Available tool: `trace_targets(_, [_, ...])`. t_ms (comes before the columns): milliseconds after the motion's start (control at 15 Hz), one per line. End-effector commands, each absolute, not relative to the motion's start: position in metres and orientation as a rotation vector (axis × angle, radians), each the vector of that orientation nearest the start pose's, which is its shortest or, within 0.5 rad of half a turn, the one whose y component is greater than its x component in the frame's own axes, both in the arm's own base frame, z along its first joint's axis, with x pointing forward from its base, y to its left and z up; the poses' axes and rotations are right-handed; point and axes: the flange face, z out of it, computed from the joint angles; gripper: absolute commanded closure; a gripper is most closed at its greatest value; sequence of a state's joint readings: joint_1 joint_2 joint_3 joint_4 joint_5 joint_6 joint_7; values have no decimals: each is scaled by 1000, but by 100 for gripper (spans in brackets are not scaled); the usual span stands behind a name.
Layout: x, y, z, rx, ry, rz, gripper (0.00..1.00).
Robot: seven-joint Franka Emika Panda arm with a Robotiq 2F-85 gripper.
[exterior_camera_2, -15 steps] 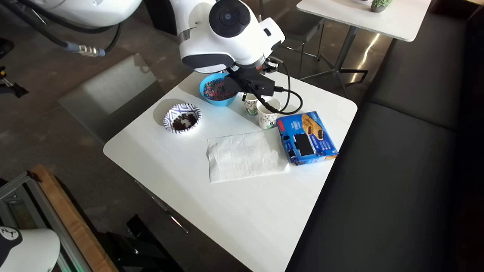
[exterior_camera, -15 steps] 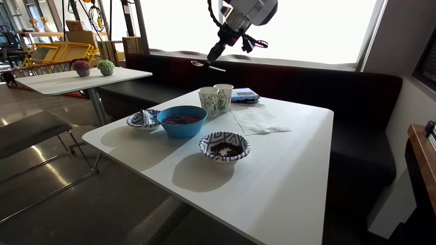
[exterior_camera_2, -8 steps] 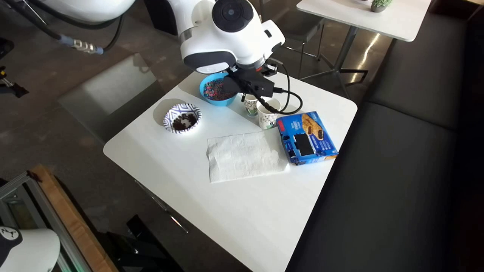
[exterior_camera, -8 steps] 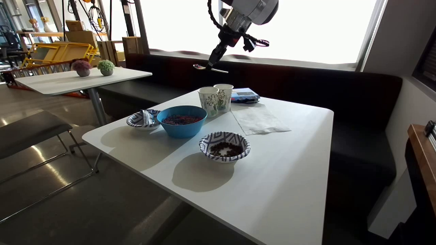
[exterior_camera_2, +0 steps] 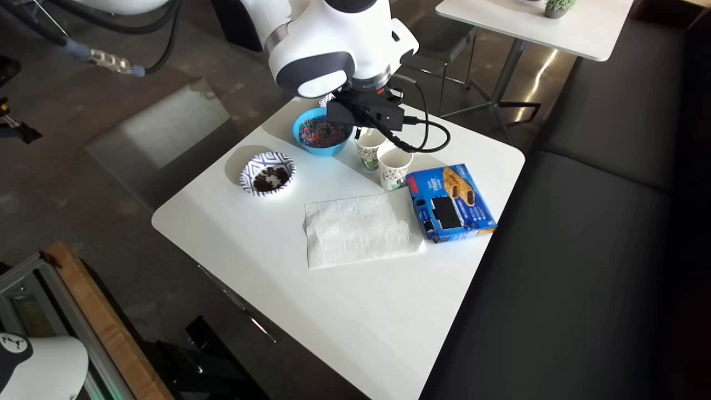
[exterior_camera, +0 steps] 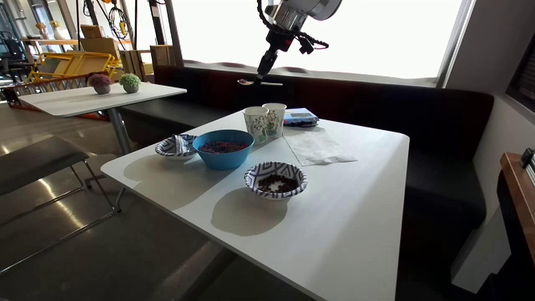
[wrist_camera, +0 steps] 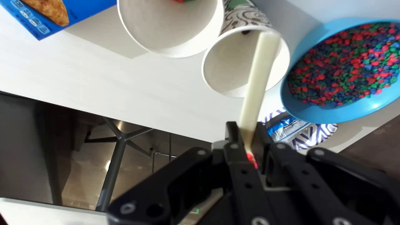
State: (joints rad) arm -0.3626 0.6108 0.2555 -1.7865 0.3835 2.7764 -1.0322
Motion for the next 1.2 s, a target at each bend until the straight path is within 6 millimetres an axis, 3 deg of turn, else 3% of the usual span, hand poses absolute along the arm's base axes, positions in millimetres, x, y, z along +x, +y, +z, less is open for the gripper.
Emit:
trace_targets(0, [682, -109, 269, -2877, -787, -655, 96])
trace_targets(733, [698, -113, 292, -2866, -854, -541, 96])
trace_targets(1133, [692, -120, 293, -2874, -816, -551, 96])
